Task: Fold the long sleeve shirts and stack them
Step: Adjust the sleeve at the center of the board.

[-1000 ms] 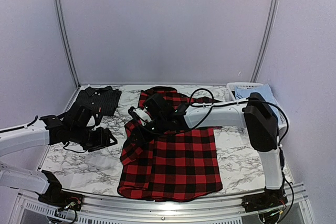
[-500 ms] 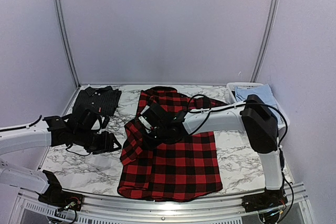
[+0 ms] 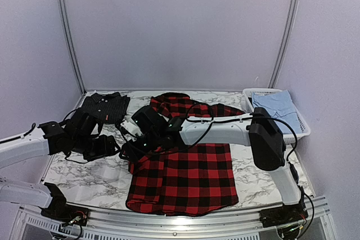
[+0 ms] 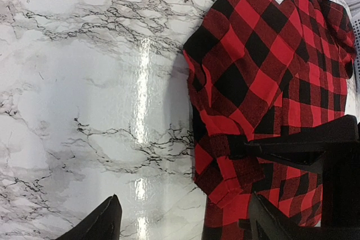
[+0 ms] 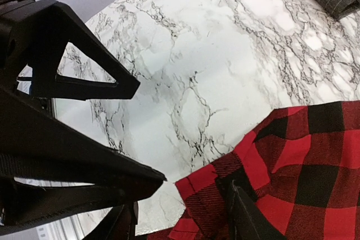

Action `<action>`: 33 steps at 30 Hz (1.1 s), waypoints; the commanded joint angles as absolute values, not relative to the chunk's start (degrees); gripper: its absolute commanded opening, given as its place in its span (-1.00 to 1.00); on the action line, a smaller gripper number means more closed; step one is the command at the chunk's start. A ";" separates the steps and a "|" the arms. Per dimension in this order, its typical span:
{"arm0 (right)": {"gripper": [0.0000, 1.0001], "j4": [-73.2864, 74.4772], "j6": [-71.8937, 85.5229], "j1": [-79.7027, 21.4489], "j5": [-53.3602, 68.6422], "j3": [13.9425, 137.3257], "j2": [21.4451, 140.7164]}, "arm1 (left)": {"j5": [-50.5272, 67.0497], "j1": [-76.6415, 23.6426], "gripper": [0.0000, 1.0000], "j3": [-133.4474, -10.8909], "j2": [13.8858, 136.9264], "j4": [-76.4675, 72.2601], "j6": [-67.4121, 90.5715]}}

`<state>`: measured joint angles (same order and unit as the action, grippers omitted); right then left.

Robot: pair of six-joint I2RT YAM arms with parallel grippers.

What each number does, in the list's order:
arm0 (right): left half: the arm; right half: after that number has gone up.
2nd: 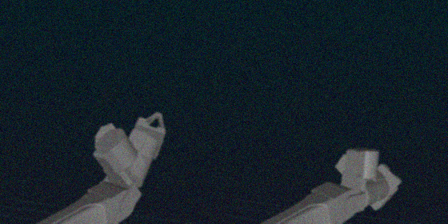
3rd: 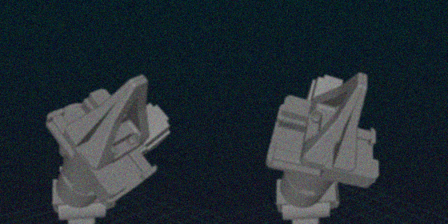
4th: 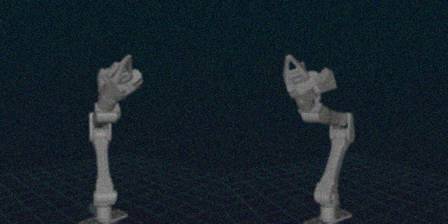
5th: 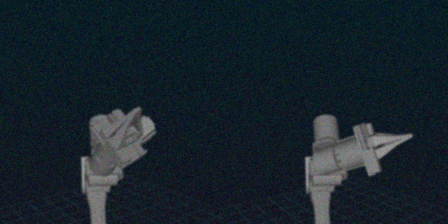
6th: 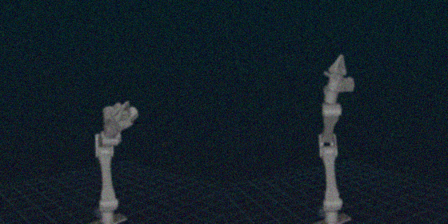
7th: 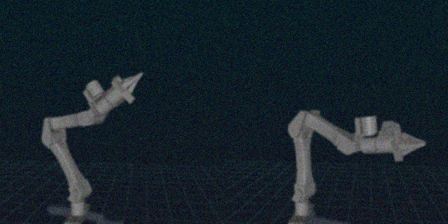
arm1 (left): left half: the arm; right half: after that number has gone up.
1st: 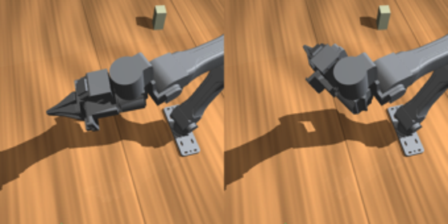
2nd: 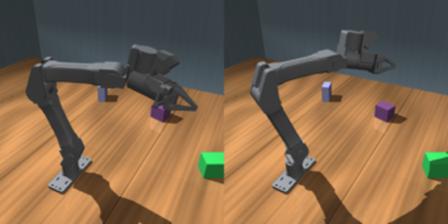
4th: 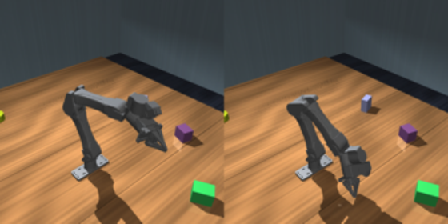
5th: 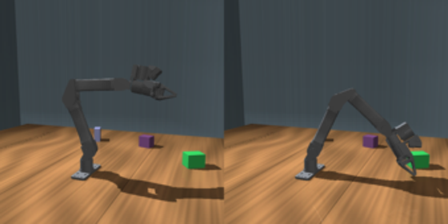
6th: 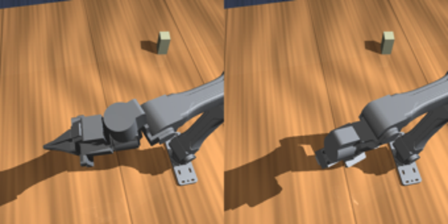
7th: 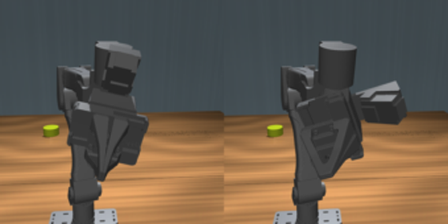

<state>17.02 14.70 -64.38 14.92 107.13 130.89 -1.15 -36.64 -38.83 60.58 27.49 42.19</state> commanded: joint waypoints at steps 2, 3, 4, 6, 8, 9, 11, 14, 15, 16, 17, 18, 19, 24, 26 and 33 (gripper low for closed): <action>0.00 14.25 16.54 -61.46 17.82 105.86 129.28 | -0.18 -34.44 0.62 -38.73 62.51 28.32 40.01; 0.01 13.78 16.65 -61.03 17.84 105.07 128.69 | 1.43 -33.97 0.61 -38.61 63.25 27.98 39.65; 0.01 13.57 16.86 -60.74 17.84 104.79 128.33 | 2.08 -33.67 0.60 -38.44 63.73 27.45 39.28; 0.01 12.86 17.51 -60.27 18.30 104.21 127.78 | 3.15 -33.05 0.59 -38.17 64.22 26.29 39.22; -0.02 11.92 18.89 -59.77 19.31 103.34 127.54 | 4.08 -32.56 0.57 -38.06 63.95 25.25 39.26; -0.03 12.17 19.05 -59.68 18.64 103.03 127.42 | 4.50 -32.38 0.56 -38.07 63.67 24.65 39.26; -0.06 13.26 19.27 -59.51 15.02 101.46 126.52 | 5.92 -32.26 0.55 -38.38 63.06 23.53 39.09; -0.14 12.33 20.06 -58.38 10.96 96.44 123.40 | 9.01 -32.33 0.54 -39.07 63.59 22.48 38.39; -0.17 12.15 20.24 -58.14 9.99 94.98 122.74 | 9.82 -32.42 0.54 -39.23 63.94 22.07 38.26; -0.20 12.41 20.23 -58.09 8.73 94.09 122.34 | 10.40 -32.51 0.55 -39.43 64.31 21.66 38.21; -0.24 12.99 19.78 -58.17 7.66 93.80 122.42 | 10.65 -32.64 0.56 -39.72 64.92 21.37 38.19; -0.27 13.85 19.67 -58.47 7.19 93.97 122.95 | 10.71 -32.75 0.56 -39.96 65.55 21.20 38.03; -0.28 14.41 19.50 -58.86 7.65 94.59 123.76 | 10.66 -32.82 0.57 -40.25 66.28 21.24 37.91; -0.27 18.00 16.84 -63.87 11.53 104.10 130.40 | 8.37 -32.87 0.57 -40.60 67.15 21.38 38.81; -0.25 20.03 15.74 -65.14 13.72 108.95 133.09 | 5.72 -32.71 0.58 -40.44 66.19 22.66 40.24; -0.18 20.03 15.01 -64.90 14.54 110.81 132.89 | 4.04 -32.45 0.60 -37.11 64.08 24.17 42.22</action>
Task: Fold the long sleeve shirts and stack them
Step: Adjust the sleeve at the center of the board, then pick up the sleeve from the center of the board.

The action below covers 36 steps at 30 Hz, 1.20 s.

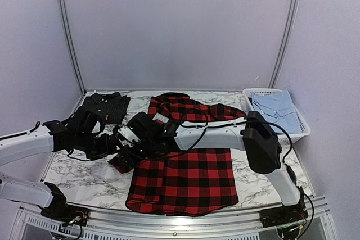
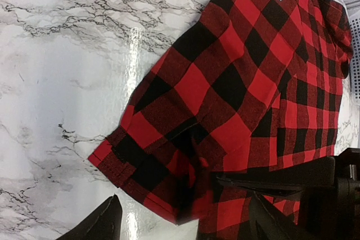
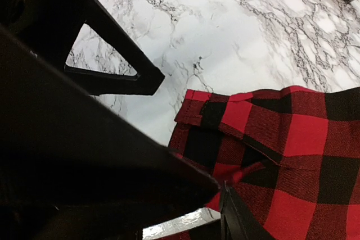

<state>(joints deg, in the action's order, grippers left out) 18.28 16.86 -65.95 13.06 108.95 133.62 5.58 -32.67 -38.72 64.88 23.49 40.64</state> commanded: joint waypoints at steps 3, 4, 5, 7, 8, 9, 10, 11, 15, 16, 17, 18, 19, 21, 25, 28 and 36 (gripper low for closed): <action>-0.18 19.09 15.79 -63.87 13.94 107.72 130.36 | 3.67 -32.43 0.60 -36.25 65.20 23.99 42.11; -0.18 18.39 16.20 -63.38 13.23 105.87 129.02 | 3.27 -32.43 0.58 -36.15 65.52 23.92 41.86; -0.18 17.58 16.70 -62.79 12.51 103.86 127.58 | 2.70 -32.43 0.55 -36.02 65.76 23.98 41.50; -0.18 15.93 17.98 -61.26 10.92 99.32 124.61 | 1.75 -32.43 0.47 -35.75 66.32 23.93 40.05; -0.18 14.88 18.62 -60.22 10.34 97.06 123.08 | 2.00 -32.43 0.44 -35.58 66.70 23.91 39.40; -0.18 13.99 19.32 -59.09 9.99 94.54 121.79 | 3.10 -32.48 0.42 -35.42 67.09 23.45 38.61; -0.18 13.00 19.96 -57.79 9.98 92.25 120.73 | 4.54 -32.51 0.40 -35.20 67.70 22.95 37.70; -0.18 12.09 20.44 -56.55 10.04 90.27 119.75 | 5.38 -32.67 0.36 -35.28 68.69 22.79 36.99; -0.18 11.40 20.51 -53.28 8.78 85.64 117.49 | 3.20 -33.13 0.26 -35.01 72.95 22.44 35.61; -0.19 11.42 20.42 -52.65 8.52 85.04 117.02 | 2.67 -33.20 0.24 -35.00 73.86 22.22 35.60; -0.19 11.38 20.33 -52.19 8.38 84.35 116.55 | 1.67 -33.29 0.23 -35.17 74.71 22.16 35.55; -0.19 11.21 20.24 -51.63 8.23 83.66 115.99 | 0.63 -33.45 0.22 -35.34 75.51 22.19 35.36; -0.19 10.95 20.26 -51.43 8.04 83.00 115.50 | -0.45 -33.75 0.21 -35.64 76.36 22.23 35.07; -0.19 10.54 20.13 -50.71 7.35 81.67 114.46 | -2.27 -34.72 0.20 -36.48 78.24 22.29 34.64; -0.19 10.24 20.29 -49.57 5.42 79.26 112.77 | -5.12 -38.02 0.16 -38.22 82.19 22.64 34.73; -0.19 9.51 20.79 -48.44 4.87 77.48 111.73 | -6.41 -39.82 0.02 -38.94 85.19 23.00 35.22; -0.18 6.34 22.67 -45.26 5.07 75.30 110.71 | -4.64 -41.86 -0.87 -42.10 87.17 24.31 35.13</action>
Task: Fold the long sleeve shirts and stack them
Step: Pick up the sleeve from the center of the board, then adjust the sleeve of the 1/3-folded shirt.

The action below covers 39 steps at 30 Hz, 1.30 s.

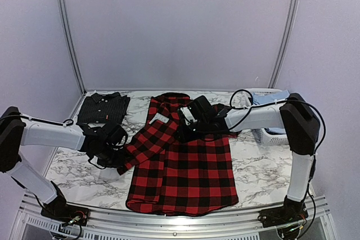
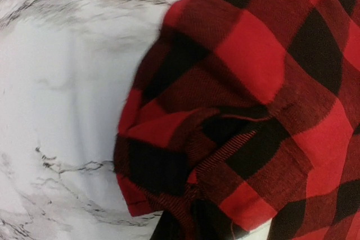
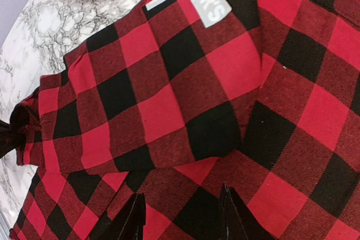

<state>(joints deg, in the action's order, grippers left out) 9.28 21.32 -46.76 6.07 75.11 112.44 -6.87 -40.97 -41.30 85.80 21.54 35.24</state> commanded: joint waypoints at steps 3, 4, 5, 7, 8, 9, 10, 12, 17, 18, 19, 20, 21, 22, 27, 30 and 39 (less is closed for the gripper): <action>-0.19 6.42 22.97 -44.21 4.72 75.47 111.23 | -1.83 -42.12 -1.00 -45.85 84.60 26.64 34.99; -0.18 6.35 23.06 -43.91 4.74 75.56 111.41 | -0.57 -42.22 -1.00 -47.39 83.80 27.46 34.98; -0.18 6.19 23.11 -43.75 4.76 75.55 111.63 | 0.61 -42.33 -1.00 -48.90 82.98 28.20 34.97; -0.17 5.79 23.28 -43.27 4.70 75.59 112.08 | 3.76 -42.78 -1.00 -52.71 81.92 30.10 34.98; -0.17 5.50 23.37 -42.98 4.74 75.60 112.21 | 4.94 -43.06 -1.00 -54.21 81.56 30.73 35.10; -0.17 5.13 23.38 -42.73 4.67 75.62 112.40 | 6.07 -43.37 -1.00 -55.58 81.27 31.24 35.49; -0.16 4.78 23.38 -42.39 4.66 75.62 112.54 | 7.12 -43.68 -1.00 -57.00 81.03 31.67 35.77; -0.15 4.35 23.29 -41.76 4.74 75.83 112.78 | 9.09 -44.41 -1.00 -59.79 80.69 32.37 36.46; -0.13 5.10 21.97 -40.48 3.87 77.08 113.67 | 11.95 -46.13 -1.00 -66.41 79.60 33.35 39.01; -0.12 5.47 21.57 -40.39 3.79 77.30 113.77 | 12.29 -46.44 -1.00 -67.54 79.21 33.51 39.65; -0.12 5.73 21.25 -40.37 3.85 77.54 113.86 | 12.57 -46.74 -1.00 -68.64 78.86 33.70 40.27; -0.12 6.04 20.86 -40.38 4.16 77.74 113.89 | 12.52 -46.99 -1.00 -69.56 78.48 33.72 40.93; -0.11 6.17 20.55 -40.35 4.64 77.59 113.85 | 12.45 -47.24 -1.00 -70.31 78.10 33.87 41.34; -0.10 6.00 20.49 -40.34 4.92 77.12 113.70 | 12.29 -47.34 -1.00 -70.87 77.82 34.04 41.73; -0.03 3.73 20.09 -40.35 6.69 74.25 113.29 | 12.23 -47.56 -1.00 -69.51 77.55 34.63 43.21; -0.01 3.37 19.39 -40.79 6.99 74.28 113.52 | 12.50 -48.47 -1.00 -67.40 77.84 34.64 44.08; -0.04 6.17 16.65 -42.35 6.33 77.28 116.89 | 13.62 -53.47 -1.00 -60.45 78.34 34.55 47.64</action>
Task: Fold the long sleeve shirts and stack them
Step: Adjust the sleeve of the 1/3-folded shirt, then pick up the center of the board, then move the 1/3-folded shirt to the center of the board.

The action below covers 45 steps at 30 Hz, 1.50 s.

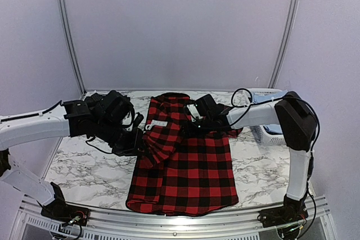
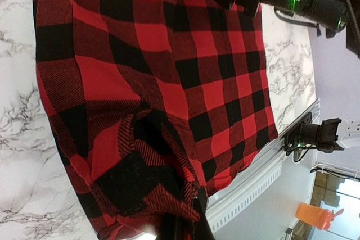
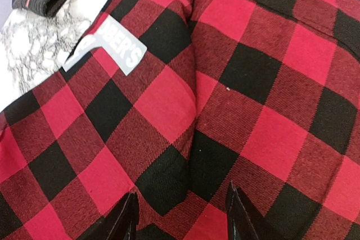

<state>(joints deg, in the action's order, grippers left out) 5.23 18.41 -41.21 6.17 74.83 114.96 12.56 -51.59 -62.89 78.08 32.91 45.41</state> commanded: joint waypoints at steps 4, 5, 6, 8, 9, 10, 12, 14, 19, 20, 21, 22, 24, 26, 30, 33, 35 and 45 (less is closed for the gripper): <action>-0.06 6.72 16.55 -43.23 5.61 77.68 117.72 | 13.24 -55.48 -1.00 -57.27 78.65 34.54 49.38; -0.06 6.76 16.76 -43.24 5.38 77.62 117.72 | 13.14 -56.14 -1.00 -56.60 78.92 34.45 49.66; -0.06 6.81 16.90 -43.24 5.17 77.61 117.70 | 12.96 -56.73 -1.00 -55.61 79.30 34.39 49.95; -0.05 6.98 16.95 -43.29 4.82 77.69 117.56 | 12.77 -57.96 -1.00 -54.26 80.21 34.04 50.39; -0.05 7.09 16.92 -43.25 4.65 77.82 117.45 | 12.70 -58.45 -1.00 -53.63 80.66 33.77 50.53; -0.06 7.30 16.89 -43.24 4.39 77.93 117.28 | 12.68 -58.91 -1.00 -53.09 81.16 33.39 50.66; -0.06 7.82 16.71 -43.25 3.87 78.17 117.04 | 12.83 -59.75 -1.00 -52.55 82.19 32.60 50.82; -0.06 8.44 16.71 -43.26 3.55 78.39 116.80 | 12.84 -60.10 -0.95 -52.52 83.17 32.25 50.55; -0.06 9.15 16.40 -43.27 3.06 78.23 115.83 | 10.79 -60.21 -0.21 -52.79 82.11 32.29 50.23; -0.06 9.43 16.35 -43.25 2.93 78.15 115.63 | 9.76 -60.21 -0.05 -52.88 81.39 32.38 50.27; -0.06 9.67 16.24 -43.24 2.75 78.14 115.31 | 8.86 -60.21 0.06 -52.83 80.41 32.46 50.27; -0.06 10.05 16.11 -43.26 2.50 78.06 114.97 | 8.20 -60.21 0.15 -52.89 79.50 32.47 49.94; -0.06 10.95 15.79 -43.25 1.81 78.05 114.19 | 6.86 -60.08 0.31 -53.16 77.53 32.73 49.15; -0.06 12.00 15.37 -43.19 0.63 77.82 112.94 | 5.51 -59.99 0.42 -53.63 75.51 32.86 48.15; -0.07 12.81 15.41 -42.09 -1.83 75.97 109.92 | 2.46 -57.05 0.43 -54.57 73.75 32.92 46.05; -0.08 12.92 16.27 -40.77 -3.28 74.32 107.38 | 0.81 -52.99 0.37 -57.30 76.51 30.93 40.48; -0.09 12.92 16.91 -39.96 -4.67 72.51 105.81 | 3.05 -49.20 0.30 -59.77 80.60 26.60 36.53; -0.10 13.50 20.39 -37.55 -9.16 62.96 97.13 | 3.21 -37.35 -0.23 -84.47 110.77 11.45 28.81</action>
<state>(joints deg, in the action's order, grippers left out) 12.01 18.44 -38.11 -6.35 64.75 100.25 3.92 -40.27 -76.77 101.75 19.49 32.42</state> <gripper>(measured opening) 0.450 0.432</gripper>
